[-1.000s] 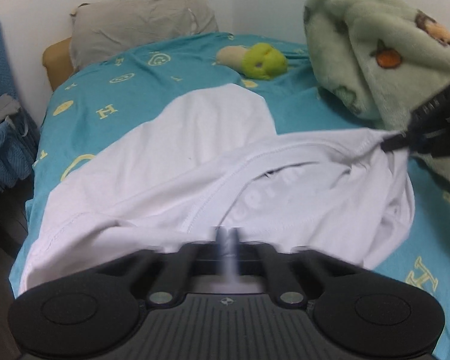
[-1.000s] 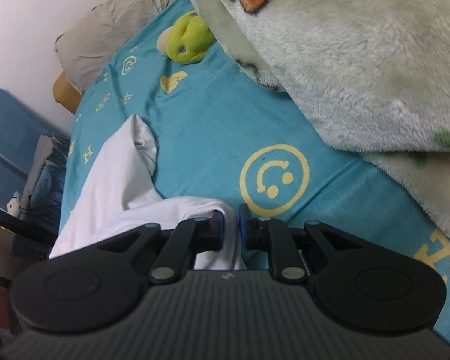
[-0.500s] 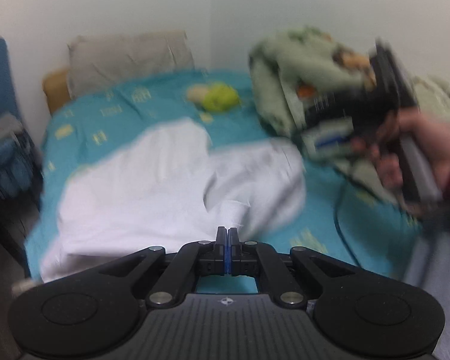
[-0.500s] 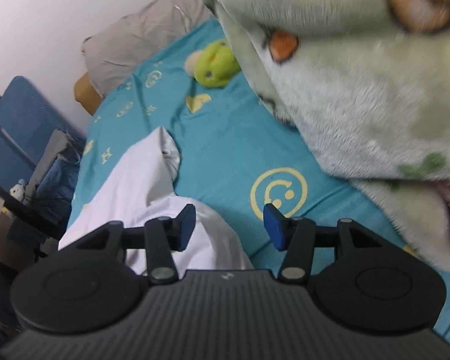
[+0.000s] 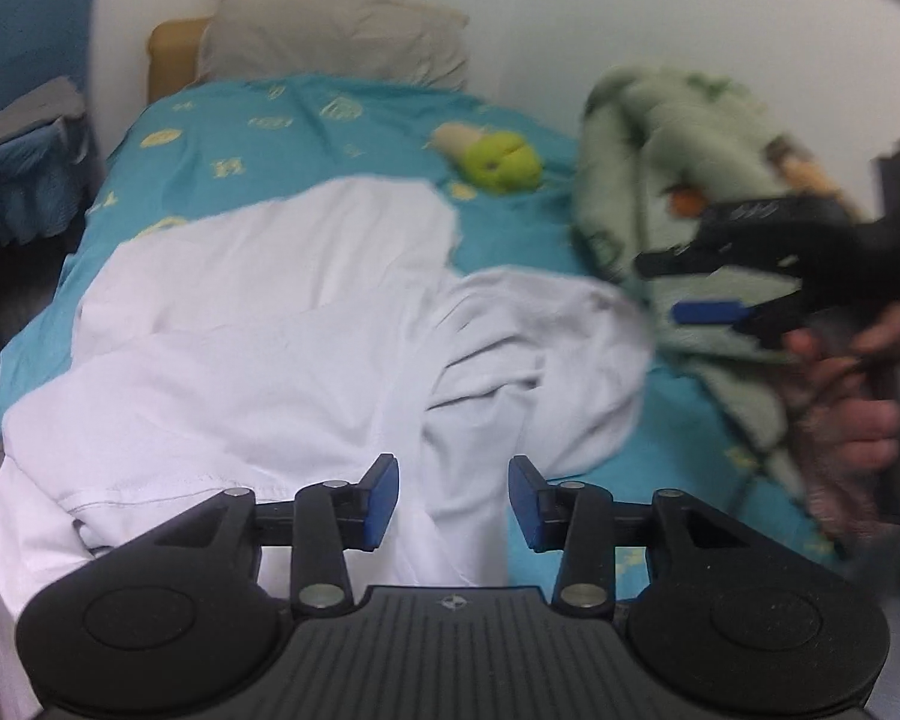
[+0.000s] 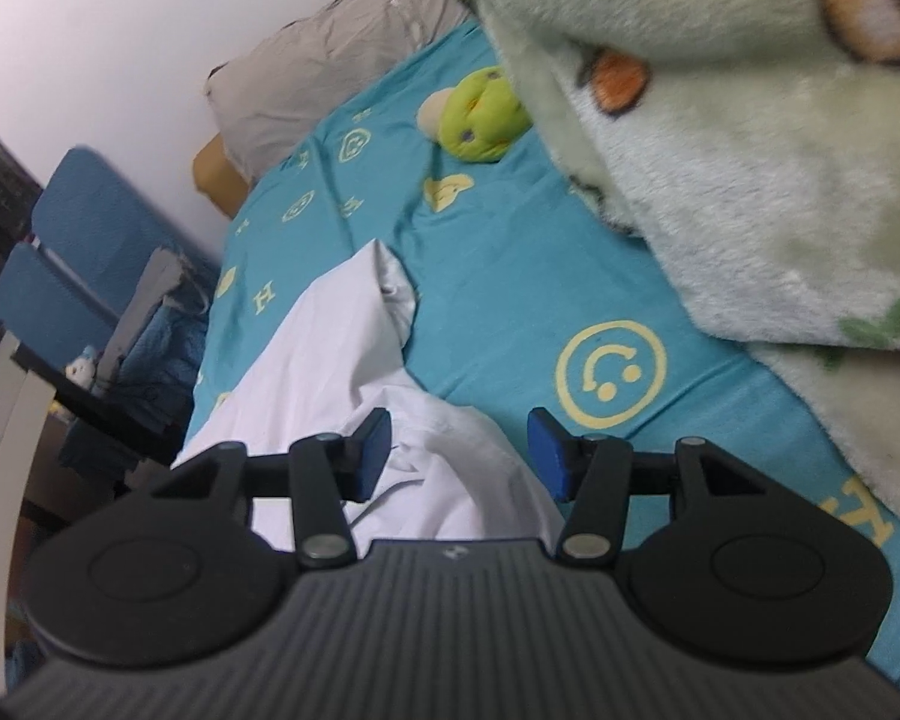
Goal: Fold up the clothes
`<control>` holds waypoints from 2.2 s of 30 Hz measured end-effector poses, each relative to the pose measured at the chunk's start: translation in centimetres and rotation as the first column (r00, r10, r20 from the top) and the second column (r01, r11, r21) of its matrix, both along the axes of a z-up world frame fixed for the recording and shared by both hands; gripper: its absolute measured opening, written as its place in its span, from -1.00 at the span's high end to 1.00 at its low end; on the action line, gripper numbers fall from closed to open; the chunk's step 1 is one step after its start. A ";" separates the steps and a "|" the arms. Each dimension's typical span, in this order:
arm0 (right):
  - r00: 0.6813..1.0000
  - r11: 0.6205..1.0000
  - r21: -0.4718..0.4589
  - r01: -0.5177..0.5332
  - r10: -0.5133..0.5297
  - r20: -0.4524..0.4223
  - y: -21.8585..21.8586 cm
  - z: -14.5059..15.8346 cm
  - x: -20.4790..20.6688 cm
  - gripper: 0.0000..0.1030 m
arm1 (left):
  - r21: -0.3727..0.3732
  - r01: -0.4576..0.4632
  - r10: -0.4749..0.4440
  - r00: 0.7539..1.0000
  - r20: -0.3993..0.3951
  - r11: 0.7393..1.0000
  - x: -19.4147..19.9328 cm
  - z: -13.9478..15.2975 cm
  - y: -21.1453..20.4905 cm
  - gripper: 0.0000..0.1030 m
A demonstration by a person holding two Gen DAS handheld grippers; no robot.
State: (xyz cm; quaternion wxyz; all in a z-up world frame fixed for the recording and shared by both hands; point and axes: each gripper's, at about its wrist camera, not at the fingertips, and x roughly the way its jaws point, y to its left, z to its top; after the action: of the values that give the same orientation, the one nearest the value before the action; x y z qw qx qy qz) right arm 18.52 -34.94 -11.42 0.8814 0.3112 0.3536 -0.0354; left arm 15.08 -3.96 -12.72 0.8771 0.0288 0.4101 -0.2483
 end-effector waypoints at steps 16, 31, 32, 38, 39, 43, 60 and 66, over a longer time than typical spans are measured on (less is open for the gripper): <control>0.991 0.977 -0.191 -0.096 0.075 -0.111 2.8 -2.4 2.2 -0.02 | -0.034 -0.064 0.070 0.979 0.191 0.997 -0.7 2.4 2.5 0.91; 0.998 0.986 -0.163 -0.024 0.034 0.061 3.2 -0.4 -3.6 -0.02 | -0.235 -0.018 0.106 0.925 0.365 0.972 -5.3 7.6 6.1 0.91; 0.993 0.988 -0.154 -0.030 0.048 0.111 3.3 0.2 -3.9 -0.03 | -0.249 -0.014 0.111 0.918 0.380 0.968 -5.5 7.8 6.2 0.91; 0.940 0.969 -0.150 -0.196 0.229 0.253 5.6 2.0 -3.8 -0.51 | -0.338 -0.016 0.170 0.886 0.431 0.941 -5.6 8.9 7.5 0.92; 0.926 0.956 -0.167 -0.243 0.280 0.254 6.4 2.1 -3.6 -0.56 | -0.351 -0.016 0.177 0.885 0.431 0.936 -5.6 9.0 7.6 0.92; 0.899 0.901 -0.292 -0.320 0.386 0.206 9.8 1.8 -2.2 -0.54 | -0.373 -0.015 0.188 0.881 0.434 0.928 -5.3 9.2 7.9 0.92; 0.994 0.943 -0.318 -0.103 0.109 0.001 2.9 2.7 -2.7 -0.54 | -0.407 -0.070 0.266 0.854 0.447 0.911 -5.9 9.8 9.2 0.92; 0.991 0.930 -0.352 -0.100 0.126 0.053 2.2 4.7 -5.7 -0.53 | -0.387 -0.026 0.234 0.834 0.501 0.922 -7.6 10.6 8.7 0.92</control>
State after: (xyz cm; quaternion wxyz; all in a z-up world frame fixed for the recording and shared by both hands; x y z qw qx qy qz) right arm 12.78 -32.71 -6.69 0.9358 0.1302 0.3259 -0.0350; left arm 7.44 4.75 -2.12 0.9613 -0.0943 0.0956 -0.2406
